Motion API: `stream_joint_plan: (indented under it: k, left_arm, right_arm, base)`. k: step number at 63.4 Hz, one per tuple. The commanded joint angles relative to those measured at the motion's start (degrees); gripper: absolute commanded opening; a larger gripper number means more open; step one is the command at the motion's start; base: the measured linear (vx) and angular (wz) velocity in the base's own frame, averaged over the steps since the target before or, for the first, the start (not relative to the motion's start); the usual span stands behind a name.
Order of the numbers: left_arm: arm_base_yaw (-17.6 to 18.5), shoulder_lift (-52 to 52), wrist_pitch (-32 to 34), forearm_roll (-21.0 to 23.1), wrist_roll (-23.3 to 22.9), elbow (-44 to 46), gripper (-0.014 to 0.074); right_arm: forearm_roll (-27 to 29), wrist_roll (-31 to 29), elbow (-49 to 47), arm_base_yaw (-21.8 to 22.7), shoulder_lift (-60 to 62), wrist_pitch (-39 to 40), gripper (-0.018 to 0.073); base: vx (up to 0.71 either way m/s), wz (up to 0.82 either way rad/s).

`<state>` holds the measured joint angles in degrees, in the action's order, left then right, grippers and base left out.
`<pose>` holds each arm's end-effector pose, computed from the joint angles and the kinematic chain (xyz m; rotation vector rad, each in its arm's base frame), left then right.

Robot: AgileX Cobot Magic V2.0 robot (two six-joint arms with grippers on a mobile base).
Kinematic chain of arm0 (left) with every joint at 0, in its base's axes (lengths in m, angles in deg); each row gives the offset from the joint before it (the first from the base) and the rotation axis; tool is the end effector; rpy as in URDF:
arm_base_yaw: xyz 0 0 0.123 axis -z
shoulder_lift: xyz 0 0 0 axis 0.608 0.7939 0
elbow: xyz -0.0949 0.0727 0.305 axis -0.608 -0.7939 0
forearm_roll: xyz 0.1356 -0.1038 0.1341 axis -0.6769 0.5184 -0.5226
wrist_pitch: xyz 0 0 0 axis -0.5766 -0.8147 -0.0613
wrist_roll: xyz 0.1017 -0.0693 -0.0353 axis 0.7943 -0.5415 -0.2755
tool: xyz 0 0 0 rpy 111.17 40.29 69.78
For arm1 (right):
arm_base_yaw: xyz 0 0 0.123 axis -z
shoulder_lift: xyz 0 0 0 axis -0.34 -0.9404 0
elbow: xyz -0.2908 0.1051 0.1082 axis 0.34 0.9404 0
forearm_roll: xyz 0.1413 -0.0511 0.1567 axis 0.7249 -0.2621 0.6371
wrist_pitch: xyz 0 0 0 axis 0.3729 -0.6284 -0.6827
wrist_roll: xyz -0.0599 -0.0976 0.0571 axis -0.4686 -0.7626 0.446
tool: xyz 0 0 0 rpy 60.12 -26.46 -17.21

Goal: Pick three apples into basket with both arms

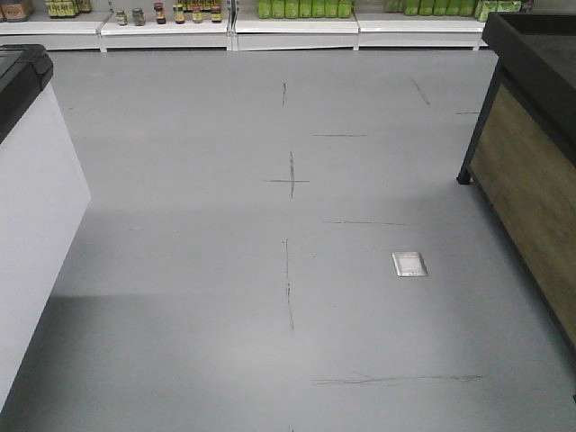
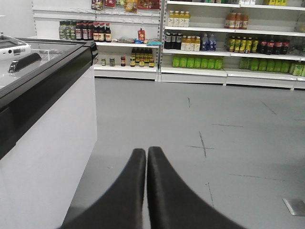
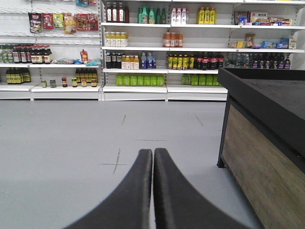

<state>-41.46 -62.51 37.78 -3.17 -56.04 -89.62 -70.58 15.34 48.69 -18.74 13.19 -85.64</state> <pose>0.0146 0.0039 0.1873 -0.1440 1.6578 0.0078 0.0155 -0.0016 0.1984 -0.0221 1.5680 -0.0687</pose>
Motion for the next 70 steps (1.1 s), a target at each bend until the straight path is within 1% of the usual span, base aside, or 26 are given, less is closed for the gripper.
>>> stream_joint_plan:
  k: [1, 70]
  left_arm:
    - [-0.08, -0.90, 3.99, 0.06, -0.42, -0.50, -0.0006]
    - [-0.08, -0.90, 3.99, 0.06, -0.42, -0.50, -0.0006]
  right_arm:
    - [-0.75, -0.50, 0.80, 0.39, 0.74, 4.48, -0.0004]
    - [-0.75, -0.50, 0.80, 0.39, 0.74, 4.48, -0.0004]
  base:
    - [0.00, 0.00]
    - [0.00, 0.00]
